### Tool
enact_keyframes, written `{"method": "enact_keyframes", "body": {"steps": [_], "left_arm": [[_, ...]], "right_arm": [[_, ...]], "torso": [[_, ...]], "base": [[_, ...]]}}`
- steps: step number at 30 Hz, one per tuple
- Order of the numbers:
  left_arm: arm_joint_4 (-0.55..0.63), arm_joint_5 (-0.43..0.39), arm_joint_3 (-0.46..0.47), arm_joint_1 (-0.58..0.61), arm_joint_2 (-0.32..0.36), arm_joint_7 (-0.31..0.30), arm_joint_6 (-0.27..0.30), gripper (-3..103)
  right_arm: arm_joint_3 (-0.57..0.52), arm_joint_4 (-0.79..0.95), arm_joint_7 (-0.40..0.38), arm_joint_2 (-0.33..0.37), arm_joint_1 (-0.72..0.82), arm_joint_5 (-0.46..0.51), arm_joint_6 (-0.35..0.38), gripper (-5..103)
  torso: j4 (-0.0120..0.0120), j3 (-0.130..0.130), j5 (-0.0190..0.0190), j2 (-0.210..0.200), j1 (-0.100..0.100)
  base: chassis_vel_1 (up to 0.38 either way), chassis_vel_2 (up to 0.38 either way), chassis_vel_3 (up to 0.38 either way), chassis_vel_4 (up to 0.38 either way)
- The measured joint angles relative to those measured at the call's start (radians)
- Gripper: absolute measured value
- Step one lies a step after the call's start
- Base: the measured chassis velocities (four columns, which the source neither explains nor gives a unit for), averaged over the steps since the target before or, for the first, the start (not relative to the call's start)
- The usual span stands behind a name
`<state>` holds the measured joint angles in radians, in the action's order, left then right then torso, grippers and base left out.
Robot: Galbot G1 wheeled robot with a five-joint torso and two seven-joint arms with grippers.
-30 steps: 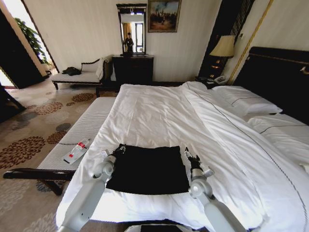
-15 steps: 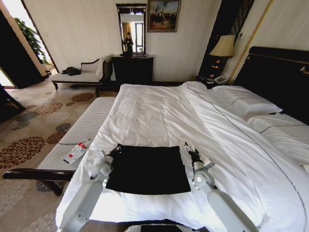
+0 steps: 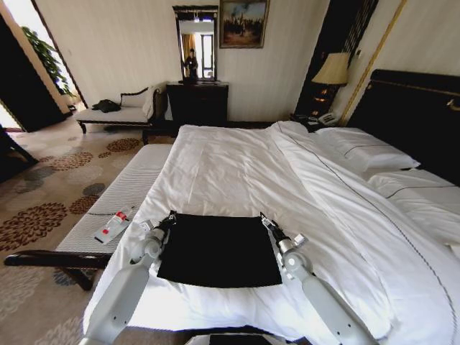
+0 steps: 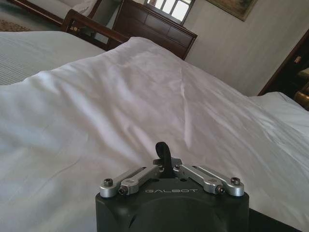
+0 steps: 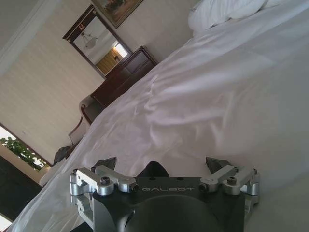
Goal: Fold the clothes on the bed.
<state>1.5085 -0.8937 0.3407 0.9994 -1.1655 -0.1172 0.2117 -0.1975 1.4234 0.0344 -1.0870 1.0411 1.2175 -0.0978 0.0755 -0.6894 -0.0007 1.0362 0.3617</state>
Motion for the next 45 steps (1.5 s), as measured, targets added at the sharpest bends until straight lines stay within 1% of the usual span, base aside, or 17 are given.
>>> {"method": "enact_keyframes", "body": {"steps": [2, 5, 9, 11, 12, 13, 15, 18, 21, 24, 25, 27, 28, 29, 36, 43, 45], "left_arm": [[0.0, 0.003, 0.0, 0.002, 0.0, -0.001, 0.0, 2], [0.0, 0.004, 0.0, 0.002, 0.0, -0.002, 0.0, 2], [0.001, 0.004, 0.0, 0.002, 0.001, -0.004, 0.0, 2], [0.001, 0.004, 0.001, 0.002, 0.001, -0.005, 0.0, 2], [0.002, 0.004, 0.001, 0.002, 0.001, -0.006, 0.0, 2], [0.003, 0.004, 0.002, 0.002, 0.001, -0.006, 0.001, 2], [0.004, 0.004, 0.003, 0.002, 0.001, -0.006, 0.001, 2], [0.011, 0.003, 0.006, 0.004, 0.001, -0.008, 0.001, 2], [0.015, 0.001, 0.008, 0.006, 0.001, -0.01, 0.001, 2], [0.021, -0.002, 0.011, 0.006, -0.001, -0.013, 0.001, 2], [0.021, -0.002, 0.011, 0.006, -0.001, -0.013, 0.001, 2], [0.031, -0.004, 0.013, 0.008, -0.002, -0.014, 0.001, 2], [0.038, -0.005, 0.015, 0.01, -0.003, -0.015, 0.001, 2], [0.049, -0.007, 0.016, 0.012, -0.003, -0.015, 0.001, 2], [0.139, -0.032, 0.036, 0.036, 0.004, -0.022, -0.001, 2], [0.22, -0.052, 0.084, 0.044, 0.022, -0.032, -0.012, 2], [0.324, -0.101, 0.144, 0.048, 0.035, -0.036, -0.017, 2]], "right_arm": [[0.003, -0.005, 0.029, 0.001, 0.001, 0.004, 0.007, 101], [0.005, -0.001, 0.039, 0.001, 0.007, 0.02, 0.018, 94], [0.011, 0.003, 0.046, 0.005, 0.014, 0.023, 0.023, 73], [0.012, 0.003, 0.049, 0.005, 0.015, 0.02, 0.023, 73], [0.013, 0.003, 0.053, 0.006, 0.015, 0.014, 0.023, 67], [0.014, -0.001, 0.057, 0.006, 0.015, 0.005, 0.023, 56], [0.014, -0.003, 0.058, 0.006, 0.015, 0.002, 0.023, 56], [0.015, -0.01, 0.065, 0.003, 0.011, -0.012, 0.013, 40], [0.014, -0.011, 0.07, 0.0, 0.01, -0.016, 0.003, 35], [0.007, 0.004, 0.073, -0.002, 0.014, -0.009, -0.022, 19], [0.007, 0.004, 0.073, -0.002, 0.014, -0.009, -0.022, 19], [0.0, 0.034, 0.064, -0.003, 0.022, 0.005, -0.048, 8], [-0.004, 0.053, 0.057, -0.003, 0.028, 0.012, -0.056, 8], [-0.009, 0.074, 0.051, -0.001, 0.035, 0.017, -0.062, 3], [-0.042, 0.213, 0.036, 0.035, 0.093, 0.032, -0.077, 1], [-0.088, 0.337, 0.045, 0.044, 0.111, 0.03, -0.105, 1], [-0.129, 0.436, 0.064, 0.062, 0.129, 0.038, -0.133, 1]], "torso": [[0.0001, 0.0, 0.0001, 0.0, 0.0], [0.0001, 0.0, 0.0001, 0.0, 0.0], [0.0001, 0.0, 0.0001, 0.0, 0.0], [0.0001, 0.0, 0.0001, 0.0, 0.0], [0.0001, 0.0, 0.0001, 0.0, 0.0], [0.0001, 0.0, 0.0001, 0.0, 0.0], [0.0001, 0.0, 0.0001, 0.0, 0.0], [0.0001, 0.0, 0.0001, 0.0, 0.0], [-0.0001, 0.0, 0.0002, 0.0, 0.0], [0.0, 0.0, 0.0001, 0.0, 0.0], [0.0, 0.0, 0.0001, 0.0, 0.0], [0.0, 0.0, 0.0002, 0.0, 0.0], [0.0, 0.0, 0.0001, 0.0, 0.0], [-0.0001, 0.0, 0.0002, 0.0, 0.0], [0.0003, 0.0, 0.0001, 0.0, 0.0], [-0.0003, 0.0, 0.0, 0.0, 0.0], [0.0, 0.0, -0.0001, 0.0, 0.0]], "base": [[0.0, 0.0, 0.0, 0.0], [0.0, 0.0, 0.0, 0.0], [0.0, 0.0, 0.0, 0.0], [0.0, 0.0, 0.0, 0.0], [0.0, 0.0, 0.0, 0.0], [0.0, 0.0, 0.0, 0.0], [0.0, 0.0, 0.0, 0.0], [0.0, 0.0, 0.0, 0.0], [0.0, 0.0, 0.0, 0.0], [0.0, 0.0, 0.0, 0.0], [0.0, 0.0, 0.0, 0.0], [0.0, 0.0, 0.0, 0.0], [0.0, 0.0, 0.0, 0.0], [0.0, 0.0, 0.0, 0.0], [0.0, 0.0, 0.0, 0.0], [0.0, 0.0, 0.0, 0.0], [0.0, 0.0, 0.0, 0.0]]}}
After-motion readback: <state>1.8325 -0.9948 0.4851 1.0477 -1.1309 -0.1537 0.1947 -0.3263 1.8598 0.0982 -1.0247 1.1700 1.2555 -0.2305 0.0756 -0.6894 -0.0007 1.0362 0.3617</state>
